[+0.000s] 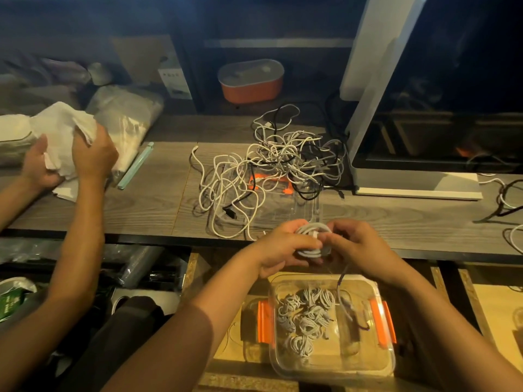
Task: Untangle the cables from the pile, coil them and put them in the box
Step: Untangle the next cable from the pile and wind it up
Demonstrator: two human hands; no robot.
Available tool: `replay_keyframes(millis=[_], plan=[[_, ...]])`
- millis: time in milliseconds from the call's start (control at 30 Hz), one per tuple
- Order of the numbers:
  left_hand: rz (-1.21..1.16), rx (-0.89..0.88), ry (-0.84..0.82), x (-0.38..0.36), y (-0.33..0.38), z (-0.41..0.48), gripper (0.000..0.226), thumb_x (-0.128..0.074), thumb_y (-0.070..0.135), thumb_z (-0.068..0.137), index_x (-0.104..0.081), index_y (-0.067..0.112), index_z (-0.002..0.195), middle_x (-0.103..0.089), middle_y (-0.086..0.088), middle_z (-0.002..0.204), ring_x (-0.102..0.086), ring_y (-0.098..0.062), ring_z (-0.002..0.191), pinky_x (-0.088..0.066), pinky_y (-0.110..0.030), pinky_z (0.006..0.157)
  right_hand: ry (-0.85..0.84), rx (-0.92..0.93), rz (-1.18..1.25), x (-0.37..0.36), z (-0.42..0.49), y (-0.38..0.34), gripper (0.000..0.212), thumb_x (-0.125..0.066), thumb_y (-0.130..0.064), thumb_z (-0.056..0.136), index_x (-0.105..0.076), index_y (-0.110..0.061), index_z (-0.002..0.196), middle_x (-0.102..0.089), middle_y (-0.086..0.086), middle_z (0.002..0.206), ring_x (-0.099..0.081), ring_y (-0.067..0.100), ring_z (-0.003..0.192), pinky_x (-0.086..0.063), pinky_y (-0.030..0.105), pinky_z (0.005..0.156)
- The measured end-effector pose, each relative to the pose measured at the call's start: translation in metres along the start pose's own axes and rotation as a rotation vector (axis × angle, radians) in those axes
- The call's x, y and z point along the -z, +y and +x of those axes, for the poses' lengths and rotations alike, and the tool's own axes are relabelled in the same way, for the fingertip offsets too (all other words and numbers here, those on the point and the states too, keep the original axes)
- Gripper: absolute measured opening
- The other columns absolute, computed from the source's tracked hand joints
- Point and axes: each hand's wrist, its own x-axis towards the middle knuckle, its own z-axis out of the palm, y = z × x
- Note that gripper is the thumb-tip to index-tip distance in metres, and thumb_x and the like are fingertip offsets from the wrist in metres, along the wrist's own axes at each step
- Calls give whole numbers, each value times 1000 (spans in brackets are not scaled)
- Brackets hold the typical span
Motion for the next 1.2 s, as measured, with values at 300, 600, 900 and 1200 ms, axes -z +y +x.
replay_keyframes(millis=[300, 600, 900, 1200], plan=[[431, -344, 417, -17, -9, 0, 20, -44, 29, 99, -55, 27, 82, -51, 8, 66, -50, -7, 42, -46, -31, 42, -20, -83, 254, -2, 0, 4, 15, -55, -13, 91, -62, -3, 84, -60, -3, 58, -54, 8, 50, -47, 17, 51], [153, -281, 30, -16, -4, -13, 22, -43, 34, 96, -53, 18, 83, -55, 6, 56, -44, -6, 38, -36, -17, 33, 116, -129, 289, 56, 0, 11, 31, -54, -33, 77, -68, -8, 89, -40, 0, 53, -31, 15, 47, -27, 21, 41], [649, -678, 917, -23, -8, 46, 49, -20, 46, 93, -52, 12, 77, -50, -1, 62, -50, -25, 57, -29, -31, 55, 131, 11, -210, -40, 7, 27, 26, -46, -20, 98, -64, -13, 81, -62, -4, 64, -55, 8, 59, -45, 26, 58], [469, -404, 760, -21, -4, 48, 29, -34, 29, 102, -49, 15, 81, -56, -2, 76, -59, -22, 74, -48, -39, 66, -123, 131, -596, -18, 3, 6, 19, -41, -20, 100, -56, -18, 89, -49, -12, 72, -44, 4, 63, -33, 22, 59]])
